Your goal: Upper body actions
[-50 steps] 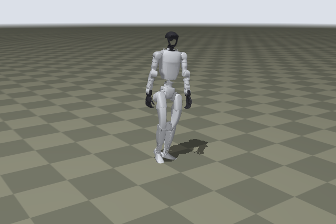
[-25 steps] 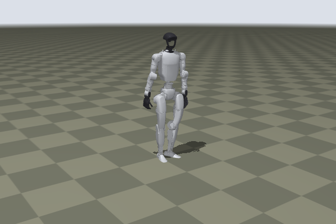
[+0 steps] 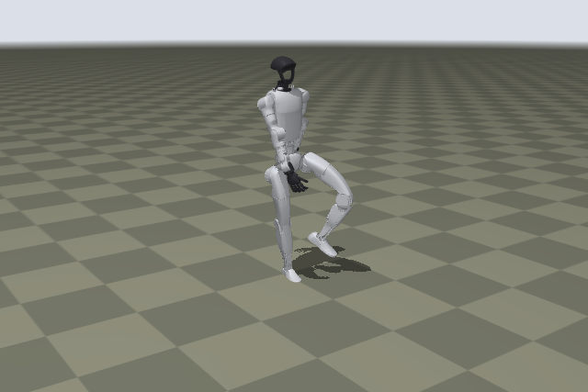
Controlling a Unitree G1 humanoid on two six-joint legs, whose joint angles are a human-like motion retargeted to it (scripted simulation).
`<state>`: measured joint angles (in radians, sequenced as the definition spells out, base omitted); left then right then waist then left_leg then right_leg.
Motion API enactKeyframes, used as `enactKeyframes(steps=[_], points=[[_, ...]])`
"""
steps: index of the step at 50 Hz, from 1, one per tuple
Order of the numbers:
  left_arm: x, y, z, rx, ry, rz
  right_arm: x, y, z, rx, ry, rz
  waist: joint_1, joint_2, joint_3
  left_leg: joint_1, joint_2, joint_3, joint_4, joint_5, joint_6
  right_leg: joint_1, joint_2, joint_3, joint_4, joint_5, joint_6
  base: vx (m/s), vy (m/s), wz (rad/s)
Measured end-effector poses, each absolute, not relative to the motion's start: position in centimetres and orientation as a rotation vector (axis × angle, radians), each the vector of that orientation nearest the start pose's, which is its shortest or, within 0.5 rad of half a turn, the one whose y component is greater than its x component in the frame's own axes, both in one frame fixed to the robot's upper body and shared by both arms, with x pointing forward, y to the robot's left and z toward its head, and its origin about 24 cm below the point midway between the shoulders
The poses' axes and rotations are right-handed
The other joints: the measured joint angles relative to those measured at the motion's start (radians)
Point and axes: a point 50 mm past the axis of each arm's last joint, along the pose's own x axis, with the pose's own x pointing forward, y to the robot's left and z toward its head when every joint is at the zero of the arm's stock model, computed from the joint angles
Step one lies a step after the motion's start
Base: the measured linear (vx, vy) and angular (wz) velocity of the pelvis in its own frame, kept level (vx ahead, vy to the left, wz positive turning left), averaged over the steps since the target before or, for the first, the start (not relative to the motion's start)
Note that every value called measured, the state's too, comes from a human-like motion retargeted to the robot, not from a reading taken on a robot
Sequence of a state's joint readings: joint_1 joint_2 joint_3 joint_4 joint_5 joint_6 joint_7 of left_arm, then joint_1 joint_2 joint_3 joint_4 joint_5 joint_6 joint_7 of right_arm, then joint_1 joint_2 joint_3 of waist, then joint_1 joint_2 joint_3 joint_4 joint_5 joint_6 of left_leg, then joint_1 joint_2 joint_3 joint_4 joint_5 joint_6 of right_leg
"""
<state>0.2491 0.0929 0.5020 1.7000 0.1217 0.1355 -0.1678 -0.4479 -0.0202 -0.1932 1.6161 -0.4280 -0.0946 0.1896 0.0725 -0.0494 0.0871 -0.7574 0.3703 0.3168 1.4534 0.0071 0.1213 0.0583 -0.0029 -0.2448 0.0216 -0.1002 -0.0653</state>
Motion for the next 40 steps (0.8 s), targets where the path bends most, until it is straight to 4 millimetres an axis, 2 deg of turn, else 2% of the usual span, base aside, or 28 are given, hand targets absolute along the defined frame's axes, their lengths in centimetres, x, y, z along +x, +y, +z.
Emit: enactKeyframes(steps=[2, 5, 8, 12, 15, 18, 23, 27, 30, 32, 33, 35, 37, 38, 40], points=[[-15.4, 14.4, -14.6, -0.551, 2.048, 0.263, 23.1, -10.9, -11.5, -0.180, 0.928, 0.481, 0.045, -0.013, 0.039, -0.111, 0.041, 0.019, 0.140, -0.044, 0.016, 0.012, 0.001, 0.040, 0.017, 0.000, -0.017, -0.03, -0.08, -1.03], [-17.9, 13.5, -13.4, -0.557, 2.134, 0.137, 27.8, -9.1, -7.8, -0.191, 0.728, 0.548, 0.101, -0.036, 0.077, -0.223, 0.042, 0.068, 0.224, -0.070, 0.026, 0.023, -0.023, 0.083, 0.038, -0.005, -0.026, -0.03, -0.04, -0.68], [-19.3, 13.5, -12.6, -0.516, 2.192, 0.030, 30.3, -8.4, -5.3, -0.252, 0.594, 0.565, 0.157, -0.070, 0.099, -0.292, 0.011, 0.129, 0.232, -0.072, 0.040, 0.032, -0.057, 0.119, 0.050, -0.011, -0.029, 0.05, -0.02, -0.42], [-19.3, 14.1, -12.7, -0.491, 2.189, -0.001, 31.4, -8.5, -4.1, -0.306, 0.529, 0.567, 0.199, -0.102, 0.112, -0.293, 0.011, 0.172, 0.209, -0.066, 0.044, 0.039, -0.084, 0.129, 0.064, -0.022, -0.033, 0.07, -0.03, -0.13], [-17.8, 14.4, -13.4, -0.512, 2.126, 0.064, 30.9, -8.2, -4.6, -0.337, 0.539, 0.579, 0.191, -0.092, 0.109, -0.223, 0.029, 0.140, 0.176, -0.056, 0.019, 0.047, -0.067, 0.120, 0.066, -0.029, -0.034, 0.02, -0.01, 0.10], [-16.2, 14.8, -14.2, -0.531, 2.055, 0.140, 29.4, -8.3, -6.1, -0.352, 0.585, 0.586, 0.164, -0.073, 0.065, -0.120, 0.019, 0.090, 0.097, -0.030, -0.022, 0.037, -0.045, 0.089, 0.051, -0.030, -0.028, 0.00, 0.04, 0.42], [-14.5, 15.9, -14.9, -0.552, 1.994, 0.230, 24.9, -9.5, -10.0, -0.383, 0.768, 0.589, 0.088, -0.061, -0.035, 0.100, -0.116, -0.001, -0.162, 0.004, -0.072, 0.017, -0.043, 0.037, 0.033, -0.037, -0.002, 0.12, 0.10, 0.58], [-11.5, 18.1, -16.1, -0.488, 1.875, 0.317, 21.0, -11.4, -12.5, -0.392, 0.944, 0.576, 0.037, -0.051, -0.081, 0.389, -0.235, 0.005, -0.580, 0.066, -0.103, 0.011, -0.040, 0.002, 0.028, -0.049, 0.021, 0.12, 0.08, 0.51], [-9.5, 19.5, -16.5, -0.434, 1.801, 0.362, 19.2, -12.2, -13.6, -0.386, 1.002, 0.547, 0.001, -0.016, -0.104, 0.582, -0.313, -0.019, -0.956, 0.093, -0.171, 0.011, 0.002, -0.026, 0.022, -0.060, 0.031, 0.12, 0.11, 0.59], [-8.2, 20.0, -16.8, -0.415, 1.765, 0.375, 18.3, -12.8, -14.0, -0.381, 1.030, 0.532, -0.029, 0.013, -0.113, 0.688, -0.352, -0.009, -1.165, -0.066, -0.152, 0.012, 0.036, -0.038, 0.022, -0.070, 0.039, 0.11, 0.15, 0.71], [-7.8, 20.1, -16.9, -0.413, 1.751, 0.375, 17.8, -13.1, -14.2, -0.381, 1.045, 0.527, -0.045, 0.031, -0.117, 0.732, -0.338, 0.074, -1.256, -0.106, -0.134, 0.014, 0.051, -0.047, 0.023, -0.074, 0.045, 0.17, 0.26, 0.69], [-7.2, 19.8, -17.0, -0.422, 1.738, 0.364, 17.0, -13.9, -14.6, -0.388, 1.081, 0.522, -0.080, 0.064, -0.139, 0.762, -0.365, 0.041, -1.377, -0.078, -0.101, 0.012, 0.068, -0.066, 0.020, -0.079, 0.059, 0.14, 0.27, 0.70], [-5.9, 19.1, -17.3, -0.454, 1.715, 0.338, 16.7, -14.4, -14.7, -0.410, 1.098, 0.524, -0.134, 0.080, -0.165, 0.728, -0.388, -0.072, -1.424, -0.035, -0.115, -0.021, 0.054, -0.103, 0.020, -0.079, 0.070, -0.03, 0.29, 0.66], [-5.2, 19.0, -17.4, -0.459, 1.699, 0.326, 16.7, -14.4, -14.7, -0.413, 1.093, 0.520, -0.141, 0.082, -0.171, 0.723, -0.373, 0.016, -1.442, -0.026, -0.127, -0.042, 0.048, -0.104, 0.025, -0.077, 0.076, -0.08, 0.24, 0.25], [-4.3, 19.2, -17.5, -0.433, 1.671, 0.302, 16.7, -14.8, -14.7, -0.415, 1.083, 0.501, -0.143, 0.088, -0.157, 0.717, -0.389, 0.000, -1.450, -0.029, -0.098, -0.053, 0.044, -0.107, 0.031, -0.068, 0.086, -0.07, 0.13, 0.04]])
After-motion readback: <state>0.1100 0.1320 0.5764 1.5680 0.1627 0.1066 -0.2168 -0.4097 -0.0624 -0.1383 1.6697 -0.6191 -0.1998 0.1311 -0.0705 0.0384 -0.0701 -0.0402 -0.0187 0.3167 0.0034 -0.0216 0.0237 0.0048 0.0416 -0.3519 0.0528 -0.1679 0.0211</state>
